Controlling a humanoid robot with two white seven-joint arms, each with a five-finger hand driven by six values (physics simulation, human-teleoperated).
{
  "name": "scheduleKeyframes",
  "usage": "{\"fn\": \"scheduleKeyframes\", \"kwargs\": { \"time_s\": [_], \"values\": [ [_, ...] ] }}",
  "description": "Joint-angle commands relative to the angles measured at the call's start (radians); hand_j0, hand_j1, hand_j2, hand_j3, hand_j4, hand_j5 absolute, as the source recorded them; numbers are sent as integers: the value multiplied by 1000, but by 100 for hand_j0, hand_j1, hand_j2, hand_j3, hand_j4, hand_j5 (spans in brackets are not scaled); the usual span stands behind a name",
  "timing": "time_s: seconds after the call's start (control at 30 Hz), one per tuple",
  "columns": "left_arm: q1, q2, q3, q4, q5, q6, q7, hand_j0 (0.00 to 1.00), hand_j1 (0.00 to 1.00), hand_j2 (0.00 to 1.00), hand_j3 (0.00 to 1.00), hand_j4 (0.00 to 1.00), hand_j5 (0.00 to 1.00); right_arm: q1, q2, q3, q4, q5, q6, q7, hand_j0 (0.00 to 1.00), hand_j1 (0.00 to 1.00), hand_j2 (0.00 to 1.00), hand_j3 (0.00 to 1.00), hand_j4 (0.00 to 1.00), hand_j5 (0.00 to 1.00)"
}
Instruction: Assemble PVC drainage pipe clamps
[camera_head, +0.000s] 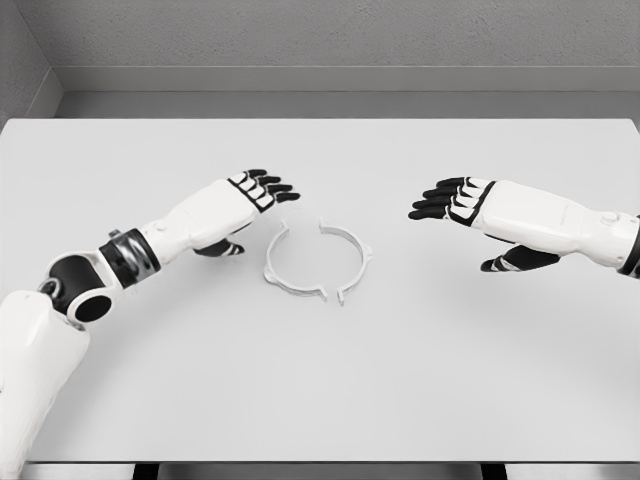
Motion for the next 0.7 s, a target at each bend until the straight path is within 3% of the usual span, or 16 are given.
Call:
{"fn": "scheduleKeyframes", "kwargs": {
  "time_s": [0.0, 0.17, 0.33, 0.67],
  "values": [
    [-6, -5, -4, 40, 3, 1, 1, 100, 100, 100, 100, 100, 100, 0, -2, -1, 0, -7, 3, 1, 100, 100, 100, 100, 100, 100],
    [-49, -28, -22, 86, -14, 1, 1, 100, 100, 100, 100, 100, 100, 0, 3, 5, 0, -6, 3, 2, 100, 100, 100, 100, 100, 100],
    [-51, -47, -70, 73, -12, 1, 1, 100, 100, 100, 100, 100, 100, 0, 1, 4, -2, -6, 3, 2, 100, 100, 100, 100, 100, 100],
    [-49, -84, -71, 70, -20, 1, 1, 100, 100, 100, 100, 100, 100, 0, 1, 5, -2, -6, 3, 2, 100, 100, 100, 100, 100, 100]
  ]
}}
